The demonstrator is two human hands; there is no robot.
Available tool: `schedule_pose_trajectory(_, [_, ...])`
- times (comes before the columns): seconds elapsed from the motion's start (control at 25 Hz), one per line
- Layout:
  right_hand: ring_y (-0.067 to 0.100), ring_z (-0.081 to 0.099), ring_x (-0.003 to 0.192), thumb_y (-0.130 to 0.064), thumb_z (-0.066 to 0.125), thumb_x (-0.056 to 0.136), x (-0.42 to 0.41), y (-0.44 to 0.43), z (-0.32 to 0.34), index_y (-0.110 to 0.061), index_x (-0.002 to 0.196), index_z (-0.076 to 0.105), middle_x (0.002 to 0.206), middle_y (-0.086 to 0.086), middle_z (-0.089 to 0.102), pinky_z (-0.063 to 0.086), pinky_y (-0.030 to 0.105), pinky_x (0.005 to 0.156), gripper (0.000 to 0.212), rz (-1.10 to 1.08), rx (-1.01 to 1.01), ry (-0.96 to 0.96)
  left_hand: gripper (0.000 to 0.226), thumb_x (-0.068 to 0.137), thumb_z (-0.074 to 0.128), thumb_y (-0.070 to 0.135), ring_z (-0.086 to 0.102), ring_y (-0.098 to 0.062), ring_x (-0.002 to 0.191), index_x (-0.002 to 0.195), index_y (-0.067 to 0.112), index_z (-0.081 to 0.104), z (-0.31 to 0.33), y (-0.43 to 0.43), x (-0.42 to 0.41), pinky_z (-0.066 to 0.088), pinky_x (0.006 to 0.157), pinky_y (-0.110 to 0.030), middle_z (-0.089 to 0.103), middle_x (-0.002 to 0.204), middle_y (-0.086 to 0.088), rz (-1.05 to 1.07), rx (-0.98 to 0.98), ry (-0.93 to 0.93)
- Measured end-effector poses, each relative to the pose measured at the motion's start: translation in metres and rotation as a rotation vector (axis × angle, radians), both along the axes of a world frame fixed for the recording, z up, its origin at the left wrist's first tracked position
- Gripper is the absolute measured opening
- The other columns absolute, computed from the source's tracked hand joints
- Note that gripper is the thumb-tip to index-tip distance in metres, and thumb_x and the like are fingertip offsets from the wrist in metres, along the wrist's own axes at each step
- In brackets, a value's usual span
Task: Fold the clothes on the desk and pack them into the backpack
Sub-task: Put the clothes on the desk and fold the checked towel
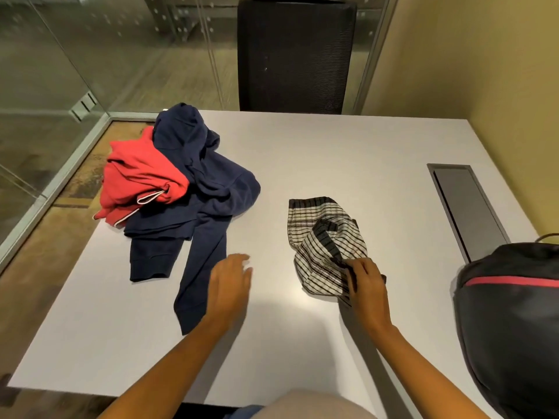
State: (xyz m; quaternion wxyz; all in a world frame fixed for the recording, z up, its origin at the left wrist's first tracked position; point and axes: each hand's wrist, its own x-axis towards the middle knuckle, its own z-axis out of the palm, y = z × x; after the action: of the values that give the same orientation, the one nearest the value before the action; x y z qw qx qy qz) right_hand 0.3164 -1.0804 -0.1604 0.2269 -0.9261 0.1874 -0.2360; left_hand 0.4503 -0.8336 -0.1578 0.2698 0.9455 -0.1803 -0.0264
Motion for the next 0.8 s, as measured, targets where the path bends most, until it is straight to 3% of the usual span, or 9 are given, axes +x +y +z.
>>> schedule_pose_trajectory(0.12, [0.012, 0.057, 0.085, 0.004, 0.068, 0.085, 0.0, -0.002, 0.018, -0.004, 0.101, 0.07, 0.094, 0.004, 0.062, 0.042, 0.012, 0.079, 0.019, 0.061, 0.032, -0.073, 0.027, 0.097, 0.055, 0.027, 0.053, -0.013, 0.113, 0.123, 0.021, 0.056, 0.031, -0.05, -0.008, 0.045, 0.095, -0.033, 0.057, 0.124, 0.005, -0.292, -0.211, 0.048])
schedule_pose_trajectory(0.2, [0.012, 0.058, 0.084, 0.001, 0.068, 0.086, 0.003, -0.001, 0.033, -0.006, 0.1, 0.07, 0.093, 0.003, 0.062, 0.043, 0.011, 0.08, 0.016, 0.102, 0.052, -0.112, 0.037, 0.094, 0.059, 0.036, 0.046, -0.008, 0.119, 0.128, 0.024, 0.054, 0.05, -0.08, -0.015, 0.04, 0.1, -0.026, 0.055, 0.129, 0.007, -0.469, -0.209, 0.06])
schedule_pose_trajectory(0.28, [0.01, 0.059, 0.084, -0.001, 0.068, 0.086, 0.006, 0.001, 0.049, -0.007, 0.099, 0.07, 0.093, 0.002, 0.062, 0.045, 0.013, 0.078, 0.014, 0.156, 0.066, -0.152, 0.033, 0.09, 0.063, 0.034, 0.049, -0.004, 0.114, 0.122, 0.024, 0.058, 0.069, -0.102, -0.021, 0.04, 0.097, -0.021, 0.059, 0.122, 0.009, -0.548, -0.251, 0.064])
schedule_pose_trajectory(0.4, [0.004, 0.056, 0.082, -0.008, 0.069, 0.088, 0.012, 0.003, 0.068, -0.009, 0.098, 0.066, 0.091, -0.002, 0.063, 0.041, 0.007, 0.075, 0.011, 0.137, 0.167, -0.207, 0.009, 0.088, 0.065, 0.018, 0.059, -0.001, 0.089, 0.097, 0.018, 0.065, 0.096, -0.116, -0.017, 0.049, 0.081, -0.02, 0.066, 0.095, 0.009, -0.507, -0.438, -0.012])
schedule_pose_trajectory(0.48, [0.004, 0.055, 0.078, -0.013, 0.07, 0.088, 0.016, -0.001, 0.075, -0.009, 0.096, 0.065, 0.088, -0.005, 0.063, 0.039, 0.005, 0.071, 0.011, 0.102, 0.227, -0.222, 0.006, 0.085, 0.067, 0.008, 0.06, -0.001, 0.08, 0.087, 0.014, 0.067, 0.115, -0.116, -0.001, 0.047, 0.075, -0.016, 0.067, 0.085, 0.009, -0.43, -0.519, -0.088])
schedule_pose_trajectory(0.68, [-0.002, 0.051, 0.081, -0.008, 0.07, 0.087, 0.024, -0.022, 0.079, -0.006, 0.099, 0.068, 0.089, 0.001, 0.067, 0.037, 0.001, 0.076, 0.013, 0.193, 0.125, -0.191, 0.009, 0.084, 0.068, 0.001, 0.062, -0.005, 0.074, 0.082, 0.009, 0.066, 0.158, -0.093, 0.046, 0.043, 0.068, -0.009, 0.068, 0.078, 0.004, -0.269, -0.54, -0.306])
schedule_pose_trajectory(0.8, [0.0, 0.052, 0.083, 0.001, 0.064, 0.088, 0.039, -0.038, 0.084, -0.005, 0.106, 0.067, 0.096, 0.004, 0.068, 0.035, 0.002, 0.078, 0.019, 0.153, 0.04, -0.174, 0.007, 0.084, 0.066, 0.001, 0.063, -0.008, 0.073, 0.082, 0.007, 0.067, 0.169, -0.079, 0.067, 0.046, 0.066, -0.015, 0.068, 0.078, 0.002, -0.177, -0.563, -0.39])
